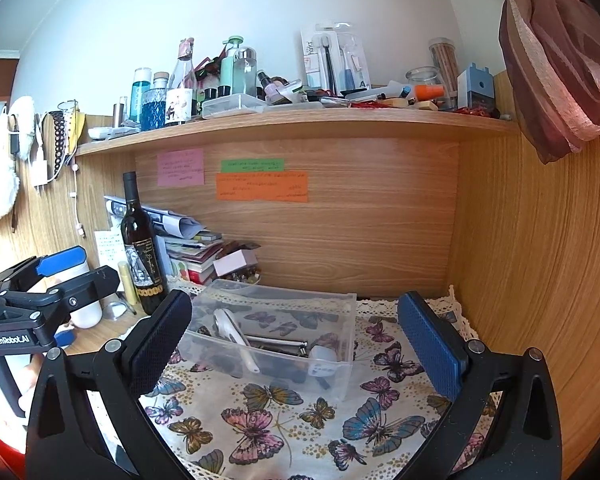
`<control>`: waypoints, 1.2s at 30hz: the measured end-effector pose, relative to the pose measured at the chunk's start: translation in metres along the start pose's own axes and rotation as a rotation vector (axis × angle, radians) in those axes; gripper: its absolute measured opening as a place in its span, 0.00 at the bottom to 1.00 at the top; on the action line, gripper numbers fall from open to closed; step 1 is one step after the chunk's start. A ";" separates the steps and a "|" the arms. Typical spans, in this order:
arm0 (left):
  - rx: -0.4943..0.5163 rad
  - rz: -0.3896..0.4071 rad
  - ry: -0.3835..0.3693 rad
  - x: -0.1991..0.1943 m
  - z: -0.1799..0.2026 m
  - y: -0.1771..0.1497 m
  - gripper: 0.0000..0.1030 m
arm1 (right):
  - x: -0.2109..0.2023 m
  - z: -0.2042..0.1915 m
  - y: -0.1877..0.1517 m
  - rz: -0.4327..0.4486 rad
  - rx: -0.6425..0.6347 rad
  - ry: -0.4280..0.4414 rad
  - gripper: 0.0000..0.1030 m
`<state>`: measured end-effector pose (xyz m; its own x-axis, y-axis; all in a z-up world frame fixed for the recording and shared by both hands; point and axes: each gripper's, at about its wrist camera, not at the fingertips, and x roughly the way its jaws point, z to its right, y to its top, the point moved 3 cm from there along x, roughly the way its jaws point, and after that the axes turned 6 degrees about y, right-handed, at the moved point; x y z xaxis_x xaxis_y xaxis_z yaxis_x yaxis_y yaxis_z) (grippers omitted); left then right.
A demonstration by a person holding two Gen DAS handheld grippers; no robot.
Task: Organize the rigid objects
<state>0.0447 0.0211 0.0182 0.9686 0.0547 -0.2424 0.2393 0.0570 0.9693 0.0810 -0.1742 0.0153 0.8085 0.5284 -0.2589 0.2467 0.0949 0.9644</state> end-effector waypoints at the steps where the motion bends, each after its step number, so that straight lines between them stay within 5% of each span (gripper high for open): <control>1: 0.000 -0.001 -0.002 0.001 -0.001 0.000 1.00 | 0.000 0.000 0.000 0.000 0.000 0.000 1.00; 36: 0.029 0.007 -0.026 0.001 0.006 0.001 1.00 | 0.002 -0.003 -0.001 -0.006 0.001 0.015 1.00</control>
<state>0.0468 0.0153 0.0195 0.9716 0.0287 -0.2348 0.2341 0.0274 0.9718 0.0806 -0.1710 0.0141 0.7991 0.5405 -0.2633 0.2517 0.0969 0.9629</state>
